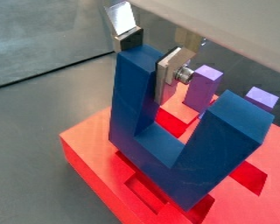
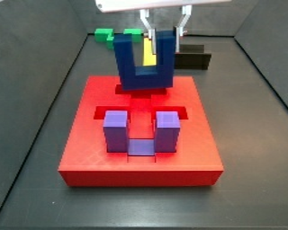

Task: Pick up the blue object. Move up. Place the blue object on the fixture. Regrasp the blue object. Move to above the board. Insert the blue object.
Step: Insert the blue object.

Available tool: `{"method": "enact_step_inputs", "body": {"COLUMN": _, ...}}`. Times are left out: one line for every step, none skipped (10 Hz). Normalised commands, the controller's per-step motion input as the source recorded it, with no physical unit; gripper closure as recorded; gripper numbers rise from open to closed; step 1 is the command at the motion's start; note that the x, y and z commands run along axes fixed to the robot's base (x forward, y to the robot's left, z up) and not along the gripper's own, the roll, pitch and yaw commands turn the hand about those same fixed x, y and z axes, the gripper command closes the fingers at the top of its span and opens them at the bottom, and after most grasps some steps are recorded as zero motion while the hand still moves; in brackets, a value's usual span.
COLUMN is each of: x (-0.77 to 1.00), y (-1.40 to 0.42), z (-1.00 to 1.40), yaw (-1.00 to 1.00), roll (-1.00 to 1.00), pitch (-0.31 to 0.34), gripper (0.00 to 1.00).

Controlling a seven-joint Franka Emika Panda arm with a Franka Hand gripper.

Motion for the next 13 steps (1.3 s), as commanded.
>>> {"method": "enact_step_inputs", "body": {"x": -0.07, "y": 0.00, "z": -0.03, "yaw": 0.00, "roll": -0.15, "pitch": 0.000, "gripper": 1.00}}
{"method": "enact_step_inputs", "body": {"x": -0.06, "y": 0.00, "z": 0.00, "yaw": 0.00, "roll": -0.13, "pitch": 0.000, "gripper": 1.00}}
{"method": "enact_step_inputs", "body": {"x": -0.04, "y": 0.00, "z": 0.00, "yaw": 0.00, "roll": -0.19, "pitch": 0.000, "gripper": 1.00}}
{"method": "enact_step_inputs", "body": {"x": -0.07, "y": 0.00, "z": -0.01, "yaw": 0.00, "roll": -0.16, "pitch": 0.000, "gripper": 1.00}}
{"method": "enact_step_inputs", "body": {"x": -0.07, "y": 0.00, "z": -0.01, "yaw": 0.00, "roll": -0.07, "pitch": 0.023, "gripper": 1.00}}
{"method": "enact_step_inputs", "body": {"x": -0.09, "y": 0.00, "z": -0.03, "yaw": 0.00, "roll": -0.07, "pitch": 0.043, "gripper": 1.00}}
{"method": "enact_step_inputs", "body": {"x": -0.17, "y": 0.00, "z": -0.07, "yaw": 0.02, "roll": -0.11, "pitch": 0.000, "gripper": 1.00}}
{"method": "enact_step_inputs", "body": {"x": -0.18, "y": 0.00, "z": -0.05, "yaw": 0.03, "roll": -0.11, "pitch": 0.000, "gripper": 1.00}}
{"method": "enact_step_inputs", "body": {"x": -0.16, "y": 0.00, "z": 0.00, "yaw": 0.00, "roll": -0.08, "pitch": 0.000, "gripper": 1.00}}
{"method": "enact_step_inputs", "body": {"x": -0.16, "y": 0.00, "z": 0.00, "yaw": 0.00, "roll": -0.08, "pitch": 0.000, "gripper": 1.00}}
{"method": "enact_step_inputs", "body": {"x": -0.14, "y": 0.00, "z": 0.00, "yaw": 0.00, "roll": -0.09, "pitch": 0.000, "gripper": 1.00}}
{"method": "enact_step_inputs", "body": {"x": -0.09, "y": 0.00, "z": 0.00, "yaw": 0.01, "roll": -0.07, "pitch": 0.000, "gripper": 1.00}}
{"method": "enact_step_inputs", "body": {"x": 0.00, "y": -0.09, "z": -0.02, "yaw": 0.03, "roll": -0.03, "pitch": 0.000, "gripper": 1.00}}
